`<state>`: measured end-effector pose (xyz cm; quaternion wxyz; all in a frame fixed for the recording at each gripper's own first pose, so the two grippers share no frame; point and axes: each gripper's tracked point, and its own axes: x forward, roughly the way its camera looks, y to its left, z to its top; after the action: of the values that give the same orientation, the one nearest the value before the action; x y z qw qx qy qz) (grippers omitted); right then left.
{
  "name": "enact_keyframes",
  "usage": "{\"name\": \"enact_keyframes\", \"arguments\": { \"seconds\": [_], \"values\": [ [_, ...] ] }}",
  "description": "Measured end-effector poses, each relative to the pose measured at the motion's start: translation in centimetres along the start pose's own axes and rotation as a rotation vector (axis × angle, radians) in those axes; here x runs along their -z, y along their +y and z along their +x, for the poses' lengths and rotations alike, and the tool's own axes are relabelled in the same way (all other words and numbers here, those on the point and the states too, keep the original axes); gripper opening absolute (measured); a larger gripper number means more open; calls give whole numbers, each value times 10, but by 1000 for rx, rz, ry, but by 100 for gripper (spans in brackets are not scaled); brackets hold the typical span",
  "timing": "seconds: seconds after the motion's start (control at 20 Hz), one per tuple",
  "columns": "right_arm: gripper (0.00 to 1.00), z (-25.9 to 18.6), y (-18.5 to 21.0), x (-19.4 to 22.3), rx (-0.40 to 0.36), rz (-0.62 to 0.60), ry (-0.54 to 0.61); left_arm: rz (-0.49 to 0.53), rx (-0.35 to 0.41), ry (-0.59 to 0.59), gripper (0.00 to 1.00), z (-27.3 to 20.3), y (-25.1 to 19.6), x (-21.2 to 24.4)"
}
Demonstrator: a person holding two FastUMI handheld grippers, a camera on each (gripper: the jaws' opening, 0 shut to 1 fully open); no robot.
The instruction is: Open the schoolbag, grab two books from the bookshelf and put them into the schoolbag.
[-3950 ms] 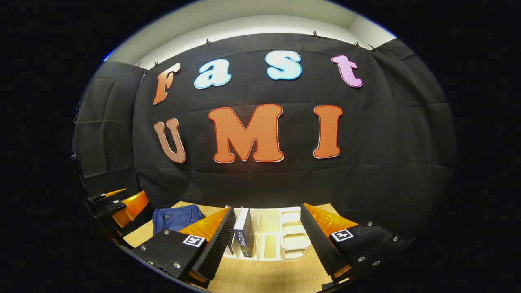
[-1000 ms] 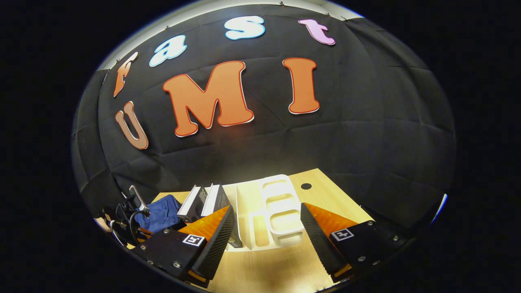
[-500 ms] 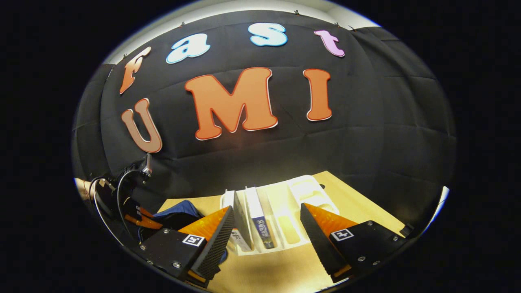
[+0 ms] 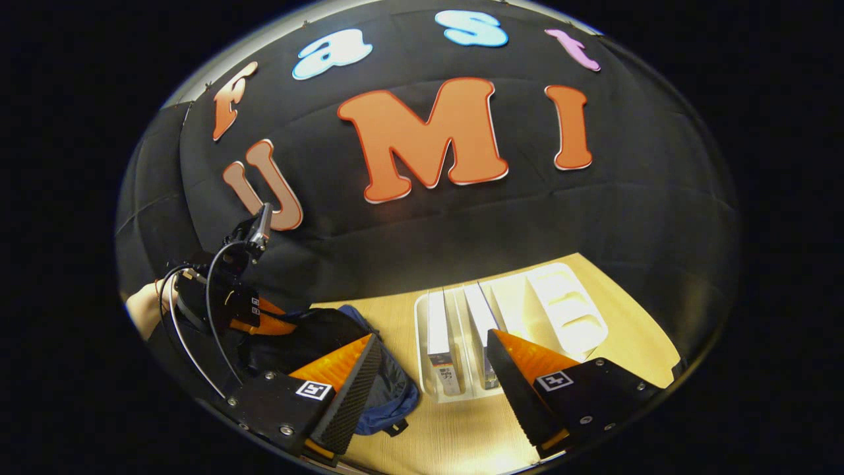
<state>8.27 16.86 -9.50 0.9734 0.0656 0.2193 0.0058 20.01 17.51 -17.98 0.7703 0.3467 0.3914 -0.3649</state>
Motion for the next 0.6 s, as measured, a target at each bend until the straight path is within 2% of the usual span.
{"name": "enact_keyframes", "arguments": {
  "seconds": [0.15,0.25,0.3,0.4,0.45,0.6],
  "values": [
    [97,30,7,-1,-28,-52,160,-21,21,-24,1,6,0,2],
    [97,55,19,1,-97,7,313,-42,43,-50,1,8,-3,5],
    [97,65,21,2,-100,21,354,-53,51,-55,1,8,-3,6],
    [97,89,15,5,-78,21,419,-73,63,-68,1,10,-2,9],
    [97,109,9,8,-43,1,454,-82,69,-75,1,12,-1,11],
    [97,135,4,18,-3,-12,506,-88,80,-80,1,13,2,13]
  ]
}}
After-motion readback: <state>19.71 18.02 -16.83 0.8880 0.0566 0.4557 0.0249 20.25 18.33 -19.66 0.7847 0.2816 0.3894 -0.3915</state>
